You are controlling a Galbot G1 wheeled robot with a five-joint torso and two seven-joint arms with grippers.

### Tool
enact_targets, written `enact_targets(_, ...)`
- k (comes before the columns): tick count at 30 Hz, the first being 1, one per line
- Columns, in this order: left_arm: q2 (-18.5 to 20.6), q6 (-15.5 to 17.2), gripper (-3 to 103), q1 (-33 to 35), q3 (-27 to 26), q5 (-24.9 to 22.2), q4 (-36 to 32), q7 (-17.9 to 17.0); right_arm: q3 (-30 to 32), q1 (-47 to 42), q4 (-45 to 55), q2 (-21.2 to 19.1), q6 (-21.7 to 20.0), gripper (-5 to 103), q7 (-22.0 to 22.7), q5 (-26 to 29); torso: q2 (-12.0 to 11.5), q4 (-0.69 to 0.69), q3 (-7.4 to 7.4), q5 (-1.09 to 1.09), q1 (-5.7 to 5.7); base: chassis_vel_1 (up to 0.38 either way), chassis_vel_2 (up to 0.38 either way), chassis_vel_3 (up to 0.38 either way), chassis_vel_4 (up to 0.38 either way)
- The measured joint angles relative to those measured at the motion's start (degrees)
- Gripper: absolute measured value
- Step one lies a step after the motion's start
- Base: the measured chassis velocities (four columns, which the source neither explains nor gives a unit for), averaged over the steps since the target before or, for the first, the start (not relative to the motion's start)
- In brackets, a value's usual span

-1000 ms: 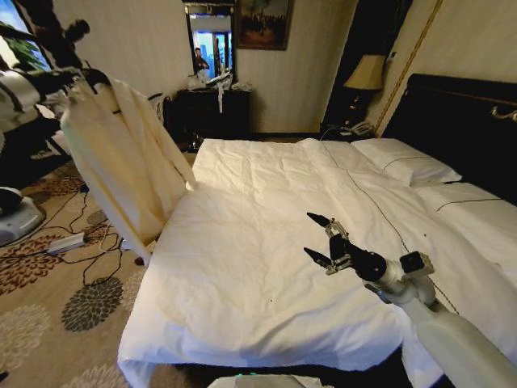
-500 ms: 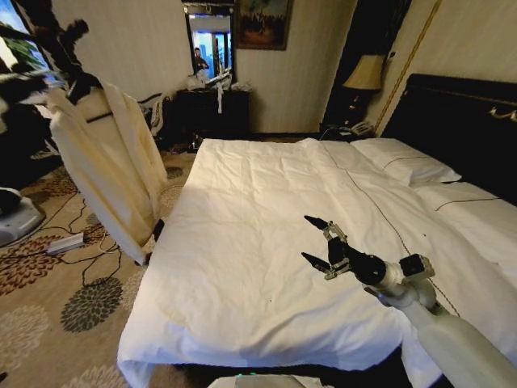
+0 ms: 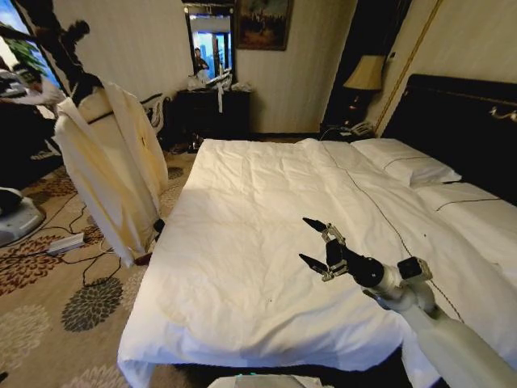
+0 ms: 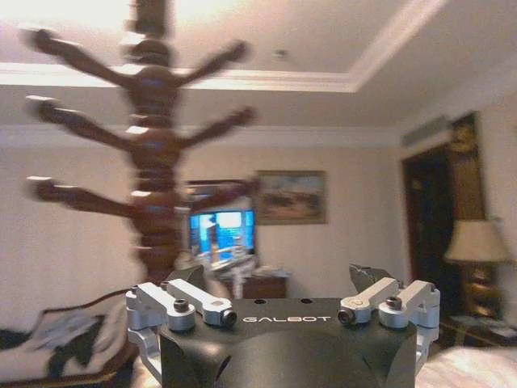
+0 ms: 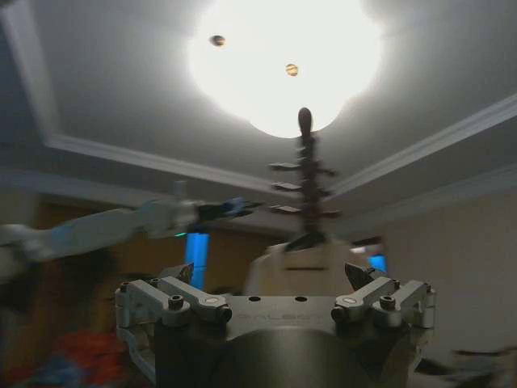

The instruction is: Pick up the clothes from the bed and hang them on the clothes hanger.

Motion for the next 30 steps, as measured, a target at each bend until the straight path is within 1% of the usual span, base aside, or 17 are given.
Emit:
enact_targets(2, -0.27, -0.97, 100, 0.73, 0.33, 1.29, -0.84, 0.55, 1.26, -1.08, 0.45, 0.77, 0.58, 100, 2.08, -0.36, 0.00, 0.01, 0.00, 0.02, 0.00, 0.000, 0.000, 0.000, 0.000)
enact_targets(3, -0.76, -1.65, 100, 1.34, 0.55, 2.36, -1.24, 0.95, 2.61, -2.17, 1.02, 1.64, 1.17, 100, 4.59, -0.90, 0.00, 0.03, 0.00, 0.03, 0.00, 0.000, 0.000, 0.000, 0.000)
enact_targets(5, -2.61, -4.66, 100, 5.31, 0.44, 6.06, -2.72, 1.78, 4.53, -3.81, 2.21, 4.67, 3.00, 100, 15.06, -3.52, 0.01, -0.01, 0.00, -0.03, 0.00, 0.000, 0.000, 0.000, 0.000)
enact_targets(6, -2.61, -4.66, 100, 5.31, 0.44, 6.06, -2.72, 1.78, 4.53, -3.81, 2.21, 4.67, 3.00, 100, 15.06, -3.52, 0.01, -0.01, 0.00, -0.03, 0.00, 0.000, 0.000, 0.000, 0.000)
enact_targets(7, -3.82, -6.56, 100, 8.28, -1.24, 7.41, -3.39, 1.39, 4.48, -3.85, 2.39, 5.93, 3.53, 100, 20.08, -4.62, 0.00, 0.01, 0.00, -0.02, 0.00, 0.000, 0.000, 0.000, 0.000)
enact_targets(9, -8.95, -10.22, 100, 20.00, -12.40, 10.73, -5.03, -0.53, 3.38, -3.62, 2.30, 9.33, 4.49, 100, 34.79, -8.29, 0.00, 0.03, 0.00, 0.04, 0.02, 0.000, 0.000, 0.000, 0.000)
enact_targets(10, -8.95, -10.22, 100, 20.00, -12.40, 10.73, -5.03, -0.53, 3.38, -3.62, 2.30, 9.33, 4.49, 100, 34.79, -8.29, 0.00, 0.03, 0.00, 0.04, 0.02, 0.000, 0.000, 0.000, 0.000)
enact_targets(12, -13.18, -12.37, 100, 28.54, -16.35, 14.32, -5.46, -1.24, 2.92, -3.67, 1.03, 11.65, 5.54, 100, 40.01, -10.53, -0.01, 0.06, 0.01, 0.00, 0.01, 0.000, 0.000, 0.000, 0.000)
enact_targets(13, -15.32, -13.65, 100, 31.55, -17.13, 17.32, -5.32, -1.27, 2.87, -3.95, 0.23, 12.71, 6.30, 100, 41.03, -11.73, -0.01, 0.05, 0.01, -0.12, 0.01, 0.000, 0.000, 0.000, 0.000)
enact_targets(15, -17.08, -14.50, 100, 33.58, -17.60, 19.87, -5.18, -1.28, 2.85, -4.27, -0.43, 13.48, 6.93, 100, 41.36, -12.78, -0.01, 0.04, 0.01, -0.09, 0.01, 0.000, 0.000, 0.000, 0.000)
enact_targets(18, -25.28, -15.60, 100, 41.27, -20.91, 26.64, -7.65, -1.77, 2.99, -6.36, -2.30, 16.69, 9.71, 100, 40.70, -17.14, -0.01, 0.03, 0.01, -0.06, 0.01, 0.000, 0.000, 0.000, 0.000)
enact_targets(19, -25.28, -15.60, 100, 41.27, -20.91, 26.64, -7.65, -1.77, 2.99, -6.36, -2.30, 16.69, 9.71, 100, 40.70, -17.14, -0.01, 0.03, 0.01, -0.06, 0.01, 0.000, 0.000, 0.000, 0.000)
enact_targets(23, -34.56, -15.17, 100, 53.96, -30.71, 32.91, -19.52, -7.72, 2.96, -12.24, 0.17, 19.41, 11.69, 100, 41.13, -21.60, 0.00, 0.03, 0.00, 0.02, 0.01, 0.000, 0.000, 0.000, 0.000)
enact_targets(24, -34.56, -15.17, 100, 53.96, -30.71, 32.91, -19.52, -7.72, 2.96, -12.24, 0.17, 19.41, 11.69, 100, 41.13, -21.60, 0.00, 0.03, 0.00, 0.02, 0.01, 0.000, 0.000, 0.000, 0.000)
enact_targets(26, -40.01, -15.51, 100, 61.79, -33.72, 37.20, -25.06, -10.55, 2.53, -14.96, 1.86, 20.98, 11.68, 100, 43.48, -27.46, 0.00, 0.05, -0.01, -0.02, 0.00, 0.000, 0.000, 0.000, 0.000)
enact_targets(29, -51.01, -15.98, 100, 71.25, -35.82, 43.02, -34.31, -10.64, 0.92, -17.94, 3.83, 23.10, 11.82, 100, 46.84, -34.04, 0.00, 0.07, -0.01, -0.02, -0.01, 0.000, 0.000, 0.000, 0.000)
enact_targets(30, -51.01, -15.98, 100, 71.25, -35.82, 43.02, -34.31, -10.64, 0.92, -17.94, 3.83, 23.10, 11.82, 100, 46.84, -34.04, 0.00, 0.07, -0.01, -0.02, -0.01, 0.000, 0.000, 0.000, 0.000)
